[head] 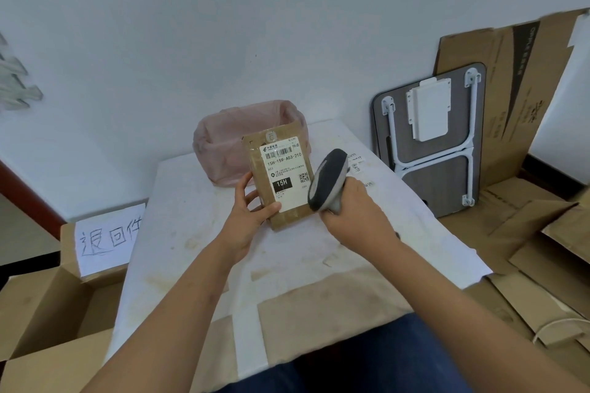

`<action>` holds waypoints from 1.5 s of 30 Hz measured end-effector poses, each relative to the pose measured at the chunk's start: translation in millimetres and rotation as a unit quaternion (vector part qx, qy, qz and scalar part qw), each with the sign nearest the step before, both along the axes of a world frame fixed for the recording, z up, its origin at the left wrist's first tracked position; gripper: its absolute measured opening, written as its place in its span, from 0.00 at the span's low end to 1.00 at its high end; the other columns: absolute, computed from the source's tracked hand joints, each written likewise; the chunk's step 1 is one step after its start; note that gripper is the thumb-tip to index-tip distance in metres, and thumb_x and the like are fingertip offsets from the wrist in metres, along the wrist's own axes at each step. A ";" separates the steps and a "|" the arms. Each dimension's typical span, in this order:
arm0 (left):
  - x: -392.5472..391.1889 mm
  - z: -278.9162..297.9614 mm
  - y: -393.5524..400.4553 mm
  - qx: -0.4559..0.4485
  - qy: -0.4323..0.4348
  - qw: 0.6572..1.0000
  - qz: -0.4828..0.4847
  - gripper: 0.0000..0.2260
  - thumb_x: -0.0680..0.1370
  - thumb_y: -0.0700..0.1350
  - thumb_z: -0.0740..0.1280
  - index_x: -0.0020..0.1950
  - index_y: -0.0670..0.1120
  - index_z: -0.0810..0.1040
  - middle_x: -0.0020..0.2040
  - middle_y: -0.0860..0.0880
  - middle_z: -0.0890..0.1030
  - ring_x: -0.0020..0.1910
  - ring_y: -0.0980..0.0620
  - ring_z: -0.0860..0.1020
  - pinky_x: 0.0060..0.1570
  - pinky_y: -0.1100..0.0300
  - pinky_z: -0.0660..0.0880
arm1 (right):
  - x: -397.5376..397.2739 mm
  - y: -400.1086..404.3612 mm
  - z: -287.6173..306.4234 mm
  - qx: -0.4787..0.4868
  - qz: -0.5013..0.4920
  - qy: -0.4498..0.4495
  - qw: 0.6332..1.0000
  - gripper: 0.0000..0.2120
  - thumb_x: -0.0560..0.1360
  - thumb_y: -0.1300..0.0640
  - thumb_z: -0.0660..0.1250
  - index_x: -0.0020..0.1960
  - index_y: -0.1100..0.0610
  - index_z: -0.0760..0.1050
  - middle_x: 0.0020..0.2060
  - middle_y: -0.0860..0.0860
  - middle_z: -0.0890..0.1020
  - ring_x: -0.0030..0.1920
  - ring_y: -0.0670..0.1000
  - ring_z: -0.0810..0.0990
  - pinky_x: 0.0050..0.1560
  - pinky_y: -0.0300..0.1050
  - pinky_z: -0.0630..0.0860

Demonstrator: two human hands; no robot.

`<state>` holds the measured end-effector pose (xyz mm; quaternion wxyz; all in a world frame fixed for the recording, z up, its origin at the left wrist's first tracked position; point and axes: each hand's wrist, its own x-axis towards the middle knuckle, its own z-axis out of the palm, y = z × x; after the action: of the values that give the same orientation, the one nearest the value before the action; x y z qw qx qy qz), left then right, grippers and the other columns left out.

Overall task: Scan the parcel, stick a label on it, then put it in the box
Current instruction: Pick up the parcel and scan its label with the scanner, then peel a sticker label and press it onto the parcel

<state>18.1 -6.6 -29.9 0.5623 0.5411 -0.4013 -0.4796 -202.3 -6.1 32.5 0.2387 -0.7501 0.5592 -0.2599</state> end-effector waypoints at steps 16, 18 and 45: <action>-0.4 1.2 1.2 -0.003 -0.008 1.000 -0.004 0.39 0.73 0.36 0.74 0.74 0.62 0.58 0.66 0.49 0.73 0.61 0.52 0.78 0.60 0.54 0.76 | -23.7 -43.1 -51.9 0.055 0.023 0.228 0.972 0.16 0.74 0.57 0.63 0.60 0.60 0.66 0.51 0.55 0.68 0.53 0.59 0.74 0.45 0.46 0.64; -0.5 1.1 1.1 -0.003 -0.008 1.000 -0.004 0.39 0.73 0.36 0.74 0.74 0.62 0.58 0.66 0.49 0.73 0.61 0.51 0.79 0.58 0.55 0.77 | -25.0 -42.5 -52.6 0.070 0.029 0.223 0.972 0.19 0.74 0.54 0.65 0.61 0.60 0.66 0.55 0.56 0.70 0.55 0.60 0.74 0.47 0.47 0.64; -11.2 28.8 30.9 0.203 -0.057 0.977 -0.043 0.34 0.74 0.54 0.73 0.74 0.53 0.60 0.56 0.40 0.83 0.50 0.40 0.85 0.55 0.45 0.80 | -14.4 -55.1 -44.7 0.125 -0.048 -0.027 0.991 0.32 0.78 0.35 0.47 0.75 0.54 0.61 0.73 0.55 0.68 0.69 0.60 0.69 0.68 0.59 0.65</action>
<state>6.9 24.3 -1.0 0.3956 0.6524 -0.3497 -0.5437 -216.7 -61.2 -12.2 0.3323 -0.6795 0.6162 -0.2195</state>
